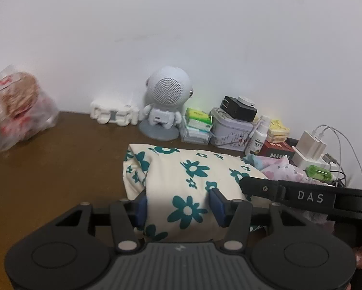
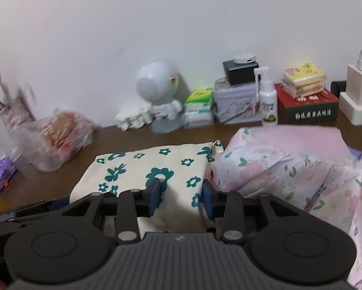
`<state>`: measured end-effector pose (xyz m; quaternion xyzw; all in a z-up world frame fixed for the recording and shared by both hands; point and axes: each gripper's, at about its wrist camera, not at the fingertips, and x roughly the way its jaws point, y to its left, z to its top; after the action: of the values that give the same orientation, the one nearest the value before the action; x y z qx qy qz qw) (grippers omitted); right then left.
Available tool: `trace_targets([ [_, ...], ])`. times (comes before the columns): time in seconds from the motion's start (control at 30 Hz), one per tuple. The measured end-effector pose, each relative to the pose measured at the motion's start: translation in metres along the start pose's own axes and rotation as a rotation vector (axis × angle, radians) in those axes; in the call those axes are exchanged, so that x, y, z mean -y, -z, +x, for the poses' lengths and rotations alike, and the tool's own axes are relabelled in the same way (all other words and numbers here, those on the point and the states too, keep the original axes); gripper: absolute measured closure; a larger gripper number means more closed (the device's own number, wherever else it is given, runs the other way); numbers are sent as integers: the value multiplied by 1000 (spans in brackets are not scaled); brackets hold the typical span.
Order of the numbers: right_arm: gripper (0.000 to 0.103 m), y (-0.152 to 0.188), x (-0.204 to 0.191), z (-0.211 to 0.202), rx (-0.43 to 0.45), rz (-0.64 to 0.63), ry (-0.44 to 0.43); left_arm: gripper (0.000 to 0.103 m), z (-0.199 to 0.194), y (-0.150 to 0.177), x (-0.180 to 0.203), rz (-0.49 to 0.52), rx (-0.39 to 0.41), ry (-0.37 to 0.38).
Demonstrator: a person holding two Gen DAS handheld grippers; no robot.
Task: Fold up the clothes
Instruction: 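Lift the flowered bundle with both grippers and carry it beside the pink pile, then set the bundle down, open both grippers and pull back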
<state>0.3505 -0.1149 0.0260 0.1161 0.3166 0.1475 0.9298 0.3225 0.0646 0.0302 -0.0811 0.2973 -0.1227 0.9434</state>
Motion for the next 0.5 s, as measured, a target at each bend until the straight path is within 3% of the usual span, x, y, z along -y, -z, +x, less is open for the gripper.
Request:
trace_targets([
  [0.3, 66, -12, 10, 22, 22, -5, 16, 47, 18, -10, -4, 5, 17, 4],
  [0.5, 44, -11, -5, -20, 62, -6, 4, 45, -26, -9, -3, -10, 32, -36],
])
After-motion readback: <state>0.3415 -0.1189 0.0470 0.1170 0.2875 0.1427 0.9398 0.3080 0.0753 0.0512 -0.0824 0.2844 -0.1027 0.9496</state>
